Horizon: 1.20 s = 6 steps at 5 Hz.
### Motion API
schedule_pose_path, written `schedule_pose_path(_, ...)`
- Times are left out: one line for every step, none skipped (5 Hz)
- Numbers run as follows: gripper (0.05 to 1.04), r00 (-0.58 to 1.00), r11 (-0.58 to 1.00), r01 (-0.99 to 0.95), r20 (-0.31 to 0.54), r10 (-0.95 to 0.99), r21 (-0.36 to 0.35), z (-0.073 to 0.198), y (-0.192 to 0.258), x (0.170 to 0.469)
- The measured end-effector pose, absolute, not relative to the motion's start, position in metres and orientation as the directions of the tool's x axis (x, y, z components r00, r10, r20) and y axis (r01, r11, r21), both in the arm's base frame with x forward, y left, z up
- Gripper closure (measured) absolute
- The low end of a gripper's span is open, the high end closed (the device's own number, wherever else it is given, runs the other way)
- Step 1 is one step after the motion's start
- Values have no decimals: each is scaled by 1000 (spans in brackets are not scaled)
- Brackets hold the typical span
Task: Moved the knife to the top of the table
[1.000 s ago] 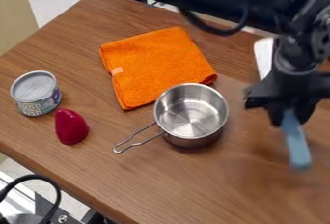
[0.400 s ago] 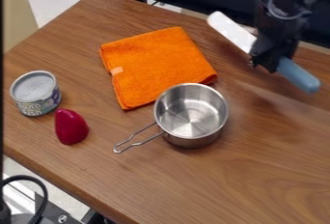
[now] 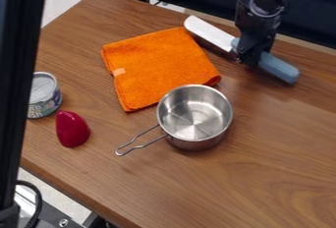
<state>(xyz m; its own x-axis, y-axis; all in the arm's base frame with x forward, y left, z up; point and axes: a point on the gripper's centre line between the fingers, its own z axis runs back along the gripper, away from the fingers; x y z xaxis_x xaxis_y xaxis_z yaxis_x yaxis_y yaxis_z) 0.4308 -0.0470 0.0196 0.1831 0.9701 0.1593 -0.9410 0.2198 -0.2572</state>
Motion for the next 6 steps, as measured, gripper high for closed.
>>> schedule_pose_path(714,204,243,-940,177,963,-239,13,-37,441)
schedule_pose_path(714,243,278,-933,174,954,-227,12,-34,447)
schedule_pose_path(673,249,280,-939,165,954,-199,11,-32,443)
schedule_pose_path(394,275,303,-936,164,947,-178,10,-30,441)
schedule_pose_path(128,332,370,-911,209,920,-181,13,-26,438)
schedule_pose_path(85,375,434,-876,270,887,-211,33,-27,436)
